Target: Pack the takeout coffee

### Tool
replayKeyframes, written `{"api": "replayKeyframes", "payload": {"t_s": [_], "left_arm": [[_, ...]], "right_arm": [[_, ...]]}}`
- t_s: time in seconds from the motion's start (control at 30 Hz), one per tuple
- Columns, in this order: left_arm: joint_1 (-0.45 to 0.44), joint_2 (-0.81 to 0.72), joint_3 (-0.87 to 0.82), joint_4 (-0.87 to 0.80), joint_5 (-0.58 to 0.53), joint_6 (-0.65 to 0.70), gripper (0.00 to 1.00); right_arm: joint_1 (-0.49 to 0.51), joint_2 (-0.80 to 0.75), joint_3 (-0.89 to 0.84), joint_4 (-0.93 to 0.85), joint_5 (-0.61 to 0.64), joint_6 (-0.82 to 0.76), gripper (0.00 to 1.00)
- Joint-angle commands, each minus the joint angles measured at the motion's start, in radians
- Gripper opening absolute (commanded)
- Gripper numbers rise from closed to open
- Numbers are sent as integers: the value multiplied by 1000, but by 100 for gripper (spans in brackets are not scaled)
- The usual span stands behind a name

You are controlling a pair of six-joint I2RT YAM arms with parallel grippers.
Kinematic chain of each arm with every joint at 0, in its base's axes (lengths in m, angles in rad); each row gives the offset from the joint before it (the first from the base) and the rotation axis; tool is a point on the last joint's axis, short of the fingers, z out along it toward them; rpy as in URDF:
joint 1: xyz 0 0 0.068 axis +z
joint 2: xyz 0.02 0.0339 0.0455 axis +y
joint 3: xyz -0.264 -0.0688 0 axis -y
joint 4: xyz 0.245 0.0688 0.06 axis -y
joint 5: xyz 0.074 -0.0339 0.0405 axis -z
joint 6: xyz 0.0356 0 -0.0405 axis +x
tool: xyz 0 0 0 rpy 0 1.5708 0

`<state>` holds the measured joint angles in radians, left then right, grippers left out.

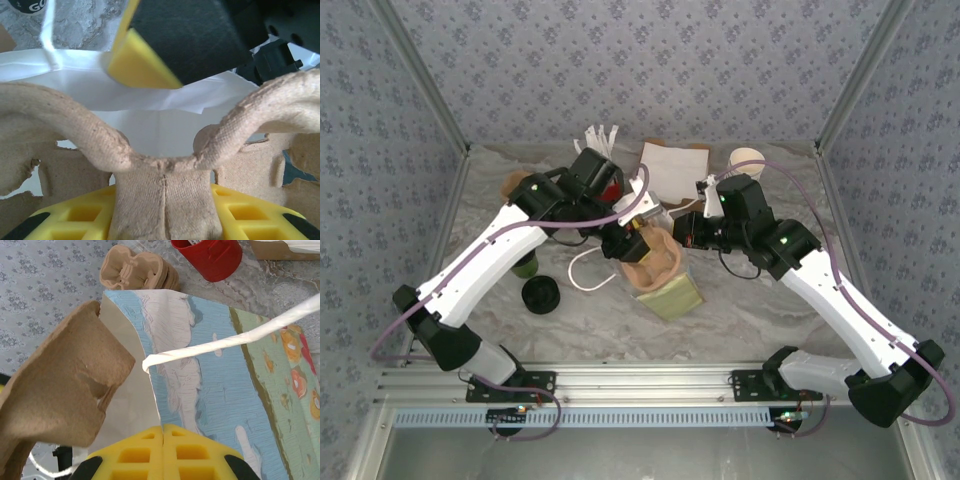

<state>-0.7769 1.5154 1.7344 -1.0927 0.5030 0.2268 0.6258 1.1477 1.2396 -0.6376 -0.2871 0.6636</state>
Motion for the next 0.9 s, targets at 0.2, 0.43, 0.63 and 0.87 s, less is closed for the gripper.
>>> {"api": "replayKeyframes", "payload": {"t_s": [0.2,0.43,0.63,0.87], "left_arm": [[7,-23,61,-7,100,-5,41],[-2,-44,74,1,106,-13,41],[-8,-58,81,13,107,-18,41],[-8,-18,72,-12,144,-8,42]], "right_arm": [[-14,0,31,-40,-4,-13,4],[-31,6,29,-40,-6,7,4],[-40,14,28,-47,-7,5,4],[-50,15,24,-38,-18,4,4]]}}
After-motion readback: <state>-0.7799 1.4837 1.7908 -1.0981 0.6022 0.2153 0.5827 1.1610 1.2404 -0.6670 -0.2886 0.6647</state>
